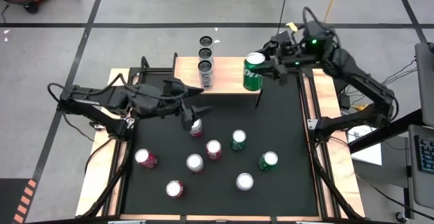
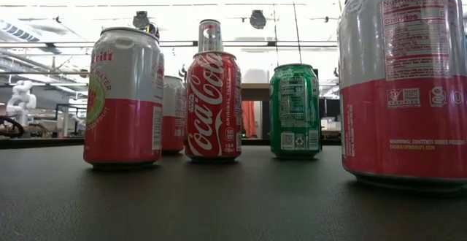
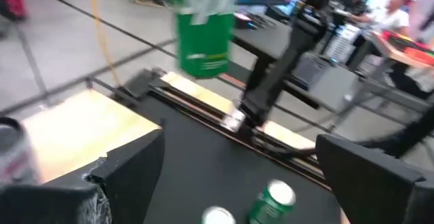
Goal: Place canned beverage on shelf
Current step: Put the left green soda can on the shelf
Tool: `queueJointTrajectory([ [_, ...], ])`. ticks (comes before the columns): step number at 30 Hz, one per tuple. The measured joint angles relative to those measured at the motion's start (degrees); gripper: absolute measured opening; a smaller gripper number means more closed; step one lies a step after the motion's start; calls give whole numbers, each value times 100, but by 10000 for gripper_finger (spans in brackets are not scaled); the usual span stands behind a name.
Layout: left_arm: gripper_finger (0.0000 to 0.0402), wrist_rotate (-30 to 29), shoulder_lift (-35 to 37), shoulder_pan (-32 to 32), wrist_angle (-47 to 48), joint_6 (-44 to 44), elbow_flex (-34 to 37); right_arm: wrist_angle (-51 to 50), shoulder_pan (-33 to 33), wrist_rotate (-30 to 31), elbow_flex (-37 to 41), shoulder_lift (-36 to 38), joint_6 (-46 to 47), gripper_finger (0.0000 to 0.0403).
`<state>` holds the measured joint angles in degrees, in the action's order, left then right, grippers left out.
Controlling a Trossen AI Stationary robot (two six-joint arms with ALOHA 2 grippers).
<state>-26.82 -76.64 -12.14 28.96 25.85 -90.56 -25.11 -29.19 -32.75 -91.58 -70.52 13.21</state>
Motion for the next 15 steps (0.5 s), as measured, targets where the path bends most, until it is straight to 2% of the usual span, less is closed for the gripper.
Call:
queueJointTrajectory([
  [3, 384, 295, -25, -2, 129, 261, 0, 682, -43, 9, 527, -21, -41, 274],
  [7, 384, 349, -92, 0, 211, 387, 116, 1399, -70, 44, 1007, -93, -207, 274],
  [13, 384, 347, -186, 88, 227, 814, 412, 1426, -256, 113, 1194, -566, -1026, 274],
  [15, 384, 347, -248, 87, 209, 833, 439, 1552, -369, -66, 1201, -786, -1133, 274],
])
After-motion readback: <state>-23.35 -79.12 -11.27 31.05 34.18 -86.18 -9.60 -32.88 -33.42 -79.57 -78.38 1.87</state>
